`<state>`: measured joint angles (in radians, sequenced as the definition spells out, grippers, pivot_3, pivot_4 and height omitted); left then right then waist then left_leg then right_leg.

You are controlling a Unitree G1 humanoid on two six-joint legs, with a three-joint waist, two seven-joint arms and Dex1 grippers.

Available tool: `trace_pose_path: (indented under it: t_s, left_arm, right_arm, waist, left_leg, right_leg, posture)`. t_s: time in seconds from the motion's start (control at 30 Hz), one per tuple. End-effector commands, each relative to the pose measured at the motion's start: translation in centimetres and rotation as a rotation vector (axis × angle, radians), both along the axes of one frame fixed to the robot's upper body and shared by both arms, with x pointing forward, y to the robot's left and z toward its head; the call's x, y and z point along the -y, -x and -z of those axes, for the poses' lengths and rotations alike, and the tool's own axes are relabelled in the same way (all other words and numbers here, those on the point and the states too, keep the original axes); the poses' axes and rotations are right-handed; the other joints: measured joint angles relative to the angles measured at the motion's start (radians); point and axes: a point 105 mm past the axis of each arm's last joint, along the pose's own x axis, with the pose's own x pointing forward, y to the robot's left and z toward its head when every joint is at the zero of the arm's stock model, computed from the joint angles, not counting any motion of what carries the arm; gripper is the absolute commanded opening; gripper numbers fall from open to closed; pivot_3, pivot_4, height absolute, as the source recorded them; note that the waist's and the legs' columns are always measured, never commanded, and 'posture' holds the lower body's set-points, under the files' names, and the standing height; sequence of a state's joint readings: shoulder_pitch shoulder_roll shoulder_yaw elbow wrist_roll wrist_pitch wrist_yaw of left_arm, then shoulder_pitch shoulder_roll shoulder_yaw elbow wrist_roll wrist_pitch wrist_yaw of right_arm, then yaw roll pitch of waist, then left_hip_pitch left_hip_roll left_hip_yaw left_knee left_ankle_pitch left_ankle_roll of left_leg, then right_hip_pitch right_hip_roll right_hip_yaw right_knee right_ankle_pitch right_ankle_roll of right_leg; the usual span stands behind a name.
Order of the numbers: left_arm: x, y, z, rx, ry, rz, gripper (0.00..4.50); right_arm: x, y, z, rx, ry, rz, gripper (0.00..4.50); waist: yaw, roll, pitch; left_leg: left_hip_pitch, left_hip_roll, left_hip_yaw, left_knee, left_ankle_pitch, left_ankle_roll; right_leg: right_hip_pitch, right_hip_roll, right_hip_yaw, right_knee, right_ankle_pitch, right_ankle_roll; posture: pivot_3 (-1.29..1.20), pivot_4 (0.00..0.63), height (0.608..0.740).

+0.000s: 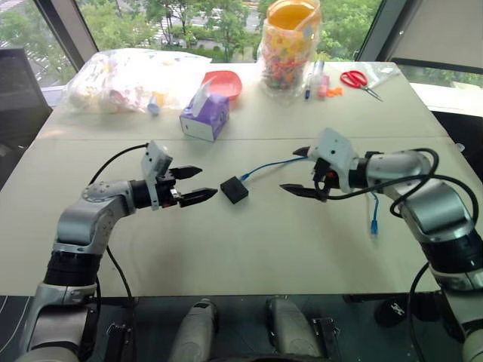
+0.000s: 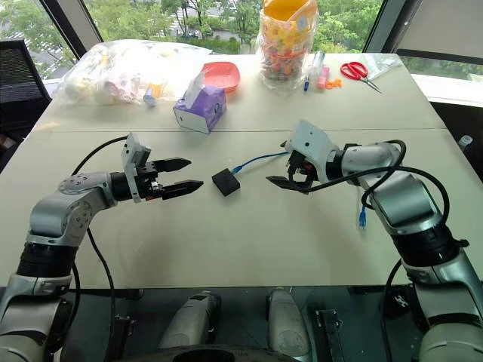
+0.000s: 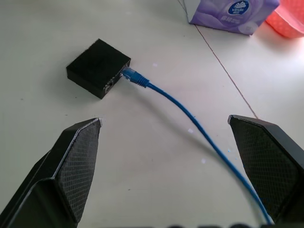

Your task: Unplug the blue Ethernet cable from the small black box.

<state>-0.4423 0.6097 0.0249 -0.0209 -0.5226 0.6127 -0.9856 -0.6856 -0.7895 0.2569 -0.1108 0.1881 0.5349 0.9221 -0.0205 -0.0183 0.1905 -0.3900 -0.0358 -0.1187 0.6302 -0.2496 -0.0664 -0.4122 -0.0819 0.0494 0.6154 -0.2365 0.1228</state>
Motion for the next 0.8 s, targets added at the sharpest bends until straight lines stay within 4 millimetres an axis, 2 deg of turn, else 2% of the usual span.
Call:
trace_pose_path:
  t_s: [0.03,0.2,0.33,0.53,0.8]
  left_arm:
    - [0.1,0.3,-0.8,0.054,-0.021,0.019,4.47]
    - [0.1,0.4,-0.6,0.077,-0.048,0.020,4.47]
    - [0.1,0.5,-0.6,0.092,-0.058,0.009,4.47]
    - [-0.2,1.0,-0.4,0.106,-0.071,-0.014,4.47]
    - [-0.4,1.1,-0.5,0.130,-0.074,-0.043,4.47]
  right_arm:
    - [-1.3,-1.9,-0.7,0.093,0.100,-0.079,4.50]
    - [-3.5,-4.3,0.3,0.115,0.195,-0.168,4.50]
    - [-5.1,-5.3,1.4,0.095,0.246,-0.232,4.50]
    - [-7.7,-6.2,2.9,0.015,0.264,-0.299,4.50]
    - [-9.3,-6.4,4.6,-0.063,0.313,-0.332,4.50]
  waist:
    - [-0.002,0.000,0.000]
    - [-0.004,0.000,0.000]
    - [-0.006,0.000,0.000]
    - [-0.025,0.000,0.000]
    - [-0.028,0.000,0.000]
  left_leg:
    - [0.000,0.000,0.000,0.000,0.000,0.000]
    - [0.000,0.000,0.000,-0.001,0.000,0.000]
    - [0.000,0.000,0.000,-0.001,0.000,0.000]
    - [0.000,0.000,0.000,-0.002,0.000,0.000]
    - [0.000,0.000,0.000,-0.001,0.001,-0.001]
  right_leg:
    - [0.000,0.000,0.000,0.000,0.000,0.000]
    - [-0.001,0.000,0.000,0.001,0.000,0.000]
    - [-0.002,0.000,0.000,0.001,0.000,0.000]
    - [-0.003,0.000,0.000,0.003,0.001,0.000]
    - [-0.007,0.000,0.001,0.011,0.000,0.000]
  posture:
    - [0.00,0.150,0.740]
    - [0.00,0.150,0.740]
    - [0.00,0.150,0.740]
    - [0.00,0.150,0.740]
    - [0.00,0.150,0.740]
